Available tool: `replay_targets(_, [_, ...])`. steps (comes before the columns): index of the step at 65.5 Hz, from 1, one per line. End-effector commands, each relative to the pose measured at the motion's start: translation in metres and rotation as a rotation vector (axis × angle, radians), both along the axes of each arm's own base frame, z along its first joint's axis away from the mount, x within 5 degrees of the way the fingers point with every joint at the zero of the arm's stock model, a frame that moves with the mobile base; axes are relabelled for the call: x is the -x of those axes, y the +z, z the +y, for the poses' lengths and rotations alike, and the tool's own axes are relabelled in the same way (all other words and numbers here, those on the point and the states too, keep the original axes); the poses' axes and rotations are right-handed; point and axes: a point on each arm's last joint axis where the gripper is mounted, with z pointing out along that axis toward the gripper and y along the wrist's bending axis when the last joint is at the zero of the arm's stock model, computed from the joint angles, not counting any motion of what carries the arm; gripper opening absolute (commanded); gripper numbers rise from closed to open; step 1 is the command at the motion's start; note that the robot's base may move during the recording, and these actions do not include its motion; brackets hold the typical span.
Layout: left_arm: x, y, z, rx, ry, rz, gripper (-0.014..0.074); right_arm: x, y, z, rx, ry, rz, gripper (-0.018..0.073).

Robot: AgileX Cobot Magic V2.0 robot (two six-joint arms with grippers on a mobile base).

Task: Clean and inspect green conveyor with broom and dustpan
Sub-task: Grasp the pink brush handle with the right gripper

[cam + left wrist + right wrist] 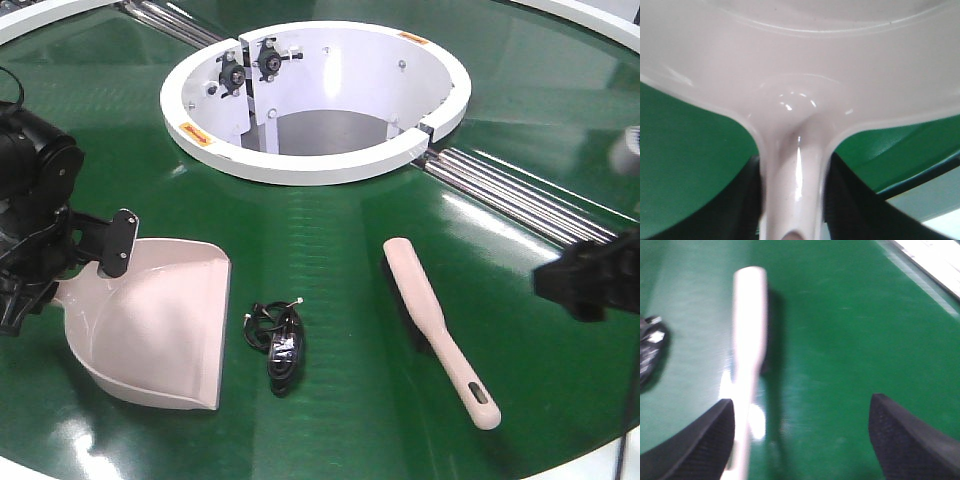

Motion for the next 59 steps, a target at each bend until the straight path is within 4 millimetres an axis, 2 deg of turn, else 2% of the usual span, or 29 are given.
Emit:
replay_targets(1, [0.003, 0.023, -0.001, 0.002, -0.005, -0.056, -0.0006, -0.018, 0.011, 0.018, -0.01, 0.029, -0.012, 0.0537])
replay_targets(25, [0.003, 0.023, -0.001, 0.002, -0.005, -0.056, -0.0006, -0.064, -0.026, 0.08, 0.105, 0.106, 0.207, 0.0537])
replay_targets(37, [0.003, 0.023, -0.001, 0.002, -0.005, -0.056, -0.0006, -0.084, -0.055, 0.089, 0.148, 0.099, 0.348, 0.0537])
replay_targets(59, [0.003, 0.023, -0.001, 0.002, -0.005, -0.056, -0.0006, -0.1, -0.097, 0.095, 0.212, 0.096, 0.467, 0.0537])
